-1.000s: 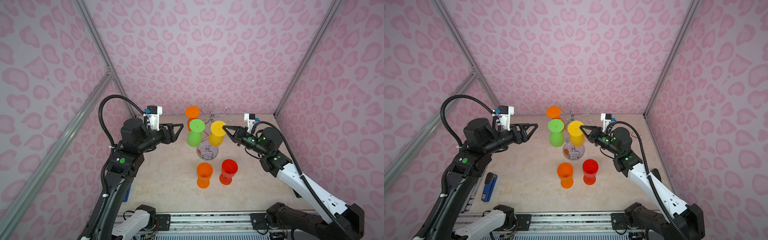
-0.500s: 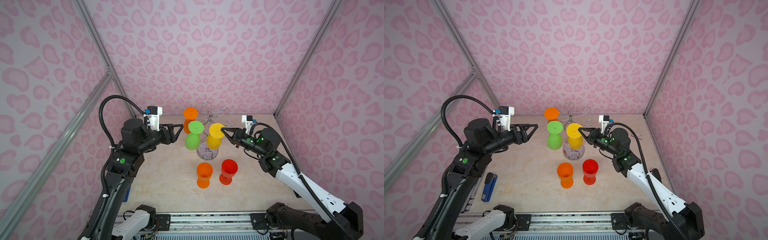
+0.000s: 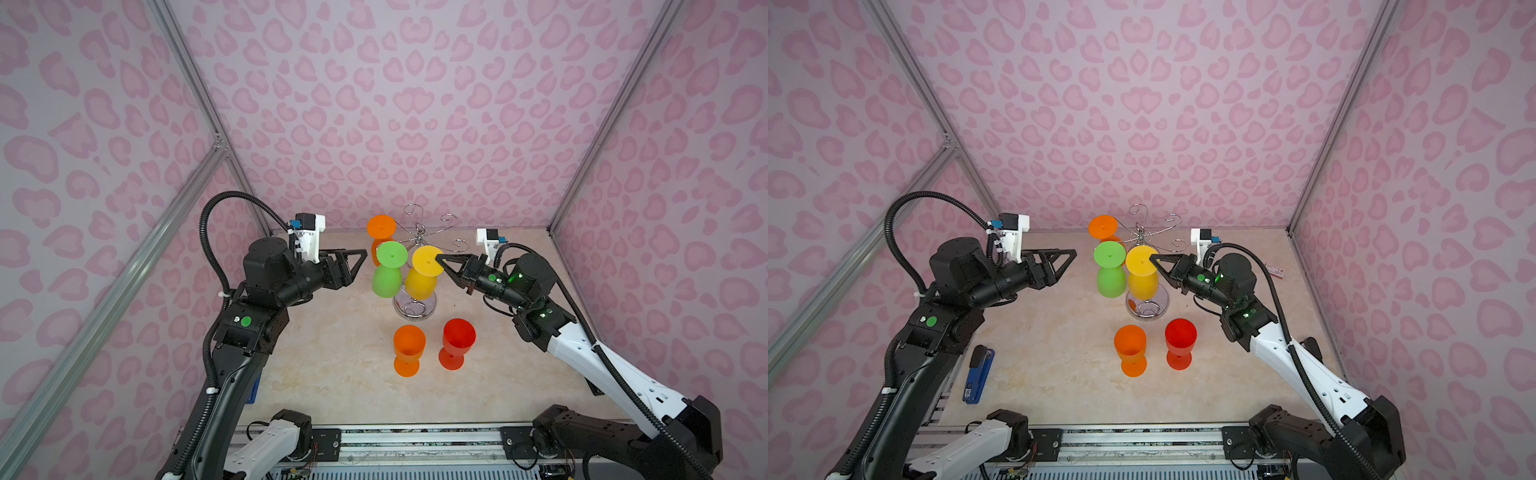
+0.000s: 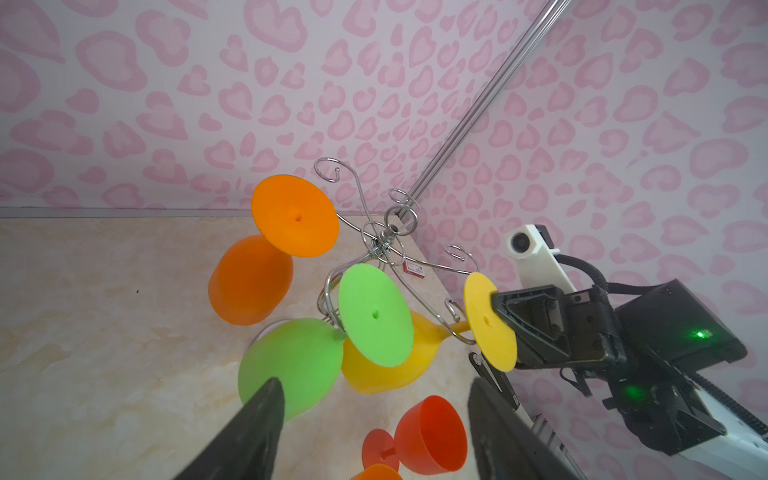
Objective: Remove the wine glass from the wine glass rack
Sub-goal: 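Close the right gripper on the yellow glass foot, then slide the yellow glass off the rack with the right gripper, pulling it clear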
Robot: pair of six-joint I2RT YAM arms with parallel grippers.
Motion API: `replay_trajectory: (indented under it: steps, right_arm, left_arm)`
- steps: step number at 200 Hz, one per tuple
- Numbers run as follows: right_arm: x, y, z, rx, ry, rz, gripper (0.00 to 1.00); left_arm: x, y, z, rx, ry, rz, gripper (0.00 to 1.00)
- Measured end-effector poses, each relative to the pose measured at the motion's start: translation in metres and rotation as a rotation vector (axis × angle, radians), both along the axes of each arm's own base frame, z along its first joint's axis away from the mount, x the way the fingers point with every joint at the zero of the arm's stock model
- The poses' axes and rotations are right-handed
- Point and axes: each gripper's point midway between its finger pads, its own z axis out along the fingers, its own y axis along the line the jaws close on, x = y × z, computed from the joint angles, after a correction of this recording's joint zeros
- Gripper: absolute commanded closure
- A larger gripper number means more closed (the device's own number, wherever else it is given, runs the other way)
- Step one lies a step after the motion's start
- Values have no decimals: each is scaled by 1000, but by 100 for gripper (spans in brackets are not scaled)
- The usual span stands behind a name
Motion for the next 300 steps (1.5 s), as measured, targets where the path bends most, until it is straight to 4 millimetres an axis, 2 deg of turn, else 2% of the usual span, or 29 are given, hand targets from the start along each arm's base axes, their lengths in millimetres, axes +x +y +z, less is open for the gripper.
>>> replay_trajectory:
  steps: [68,142,210,300]
  right_arm:
    - [5,13,-1,-2,5,22,100]
    - [12,13,8,-3,-13,-7,100]
    - [23,1,6,-26,4,-67,100]
    - [31,-27,12,-19,-7,-145,100]
  left_arm:
    - [-1,1,-2,1,2,1,28]
    - [-2,0,-4,1,4,-3,28]
    - [-4,0,-3,6,-6,-11,28]
    - [-4,0,-3,6,-6,-19,28]
